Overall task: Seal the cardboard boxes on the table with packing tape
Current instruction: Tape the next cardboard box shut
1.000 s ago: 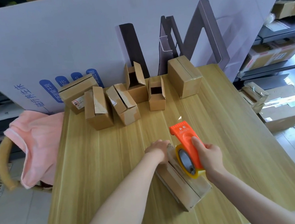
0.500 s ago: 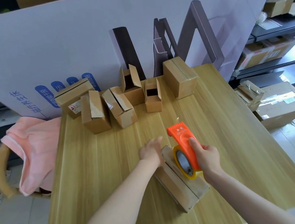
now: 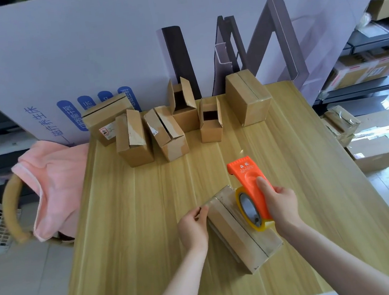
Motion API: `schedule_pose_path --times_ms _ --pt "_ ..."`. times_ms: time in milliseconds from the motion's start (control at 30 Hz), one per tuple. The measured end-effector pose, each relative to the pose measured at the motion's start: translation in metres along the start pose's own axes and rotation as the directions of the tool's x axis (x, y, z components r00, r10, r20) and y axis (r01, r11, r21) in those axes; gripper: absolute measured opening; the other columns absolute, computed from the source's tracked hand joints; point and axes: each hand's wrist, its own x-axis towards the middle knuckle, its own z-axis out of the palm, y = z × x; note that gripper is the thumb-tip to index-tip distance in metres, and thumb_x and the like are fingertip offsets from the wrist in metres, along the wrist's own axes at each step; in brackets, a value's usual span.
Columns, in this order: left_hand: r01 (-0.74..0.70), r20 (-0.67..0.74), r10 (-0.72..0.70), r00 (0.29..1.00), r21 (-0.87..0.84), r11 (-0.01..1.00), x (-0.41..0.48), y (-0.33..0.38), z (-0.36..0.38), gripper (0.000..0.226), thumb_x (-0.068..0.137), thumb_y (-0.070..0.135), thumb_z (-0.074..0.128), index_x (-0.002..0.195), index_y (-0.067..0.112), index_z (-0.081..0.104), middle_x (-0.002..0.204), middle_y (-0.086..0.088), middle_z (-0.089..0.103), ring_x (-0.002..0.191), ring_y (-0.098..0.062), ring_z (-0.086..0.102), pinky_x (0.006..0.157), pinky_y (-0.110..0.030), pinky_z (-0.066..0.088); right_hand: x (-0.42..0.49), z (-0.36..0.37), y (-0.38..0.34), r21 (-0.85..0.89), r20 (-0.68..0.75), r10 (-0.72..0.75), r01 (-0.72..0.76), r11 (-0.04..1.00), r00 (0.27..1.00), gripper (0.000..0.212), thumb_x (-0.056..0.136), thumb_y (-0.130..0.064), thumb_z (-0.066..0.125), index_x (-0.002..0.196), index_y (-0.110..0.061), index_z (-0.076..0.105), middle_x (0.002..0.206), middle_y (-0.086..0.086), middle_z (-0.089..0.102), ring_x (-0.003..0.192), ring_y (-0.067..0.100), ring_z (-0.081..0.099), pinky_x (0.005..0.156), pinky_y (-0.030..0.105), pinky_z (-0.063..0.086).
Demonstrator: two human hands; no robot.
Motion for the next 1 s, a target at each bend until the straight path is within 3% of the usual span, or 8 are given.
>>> schedule_pose_path --times_ms 133,267,433,500,600,767,900,1000 --pt "0.018 -0.086 -0.024 0.996 -0.070 0.997 -0.006 0.002 0.010 0.039 0.091 0.035 0.063 0.055 0.019 0.057 0.050 0.010 0.044 0.049 -0.008 0.033 0.046 -0.017 0.026 -0.004 0.005 0.001 -0.038 -0.002 -0.054 0.054 0.998 0.999 0.049 0.083 -0.046 0.068 0.065 0.000 0.064 0.045 -0.001 0.054 0.038 0.009 0.049 0.037 0.020 0.037" --pt "0.126 -0.137 -0.136 0.981 -0.081 0.989 -0.008 0.000 0.012 0.056 0.087 0.045 0.064 0.049 0.010 0.042 0.047 0.003 0.028 0.049 -0.014 0.022 0.045 -0.024 0.019 -0.006 0.006 0.000 -0.037 0.009 -0.068 0.068 0.997 0.998 0.046 0.082 -0.045 0.067 0.057 -0.008 0.060 0.043 -0.001 0.054 0.034 0.008 0.048 0.033 0.019 0.036" --pt "0.271 -0.152 -0.308 0.939 -0.221 0.937 -0.015 -0.003 0.022 0.048 0.082 0.046 0.069 0.050 0.013 0.055 0.046 0.005 0.050 0.046 -0.014 0.040 0.047 -0.023 0.033 -0.005 0.003 0.000 -0.050 -0.006 -0.056 0.056 0.997 0.998 0.048 0.082 -0.048 0.067 0.067 -0.002 0.064 0.051 0.003 0.055 0.039 0.011 0.048 0.037 0.021 0.037" --pt "0.262 -0.143 -0.316 0.938 -0.305 0.915 -0.017 -0.001 0.023 0.024 0.083 0.037 0.071 0.072 0.016 0.073 0.065 0.008 0.067 0.060 -0.008 0.058 0.058 -0.020 0.043 -0.006 0.003 0.001 -0.037 -0.005 -0.054 0.054 0.998 0.999 0.048 0.082 -0.046 0.068 0.067 0.000 0.065 0.045 0.000 0.055 0.034 0.007 0.049 0.033 0.018 0.036" --pt "0.211 -0.134 -0.265 0.955 -0.321 0.923 -0.016 0.006 0.021 0.022 0.087 0.027 0.069 0.101 0.011 0.074 0.091 0.004 0.072 0.083 -0.010 0.064 0.075 -0.019 0.045 -0.007 0.003 0.001 -0.025 -0.005 -0.053 0.053 0.998 0.999 0.046 0.083 -0.044 0.069 0.064 -0.002 0.065 0.040 -0.004 0.055 0.031 0.003 0.049 0.031 0.016 0.035" --pt "0.068 -0.091 -0.084 0.992 -0.166 0.984 -0.013 0.007 0.017 0.023 0.093 0.026 0.059 0.097 0.007 0.071 0.092 0.003 0.070 0.091 -0.015 0.066 0.072 -0.017 0.044 -0.006 0.002 0.001 -0.027 -0.010 -0.052 0.052 0.998 0.999 0.046 0.082 -0.045 0.069 0.055 -0.010 0.054 0.039 -0.006 0.045 0.031 0.005 0.039 0.032 0.016 0.030" --pt "-0.070 0.024 0.069 0.997 0.058 0.996 -0.001 -0.003 0.008 0.033 0.098 0.033 0.048 0.120 0.013 0.060 0.115 0.004 0.061 0.099 -0.009 0.058 0.080 -0.019 0.042 -0.005 0.003 0.002 -0.032 -0.006 -0.059 0.059 0.998 0.998 0.047 0.081 -0.046 0.068 0.055 -0.011 0.054 0.040 -0.005 0.047 0.031 0.005 0.041 0.032 0.016 0.031" --pt "-0.229 0.185 0.188 0.965 0.232 0.945 0.012 -0.004 -0.004 0.023 0.099 0.036 0.041 0.103 0.022 0.059 0.099 0.007 0.061 0.089 -0.016 0.060 0.071 -0.027 0.047 -0.006 0.005 0.002 -0.034 0.000 -0.073 0.073 0.997 0.997 0.047 0.082 -0.047 0.068 0.055 -0.011 0.055 0.039 -0.005 0.048 0.032 0.006 0.043 0.032 0.016 0.032"
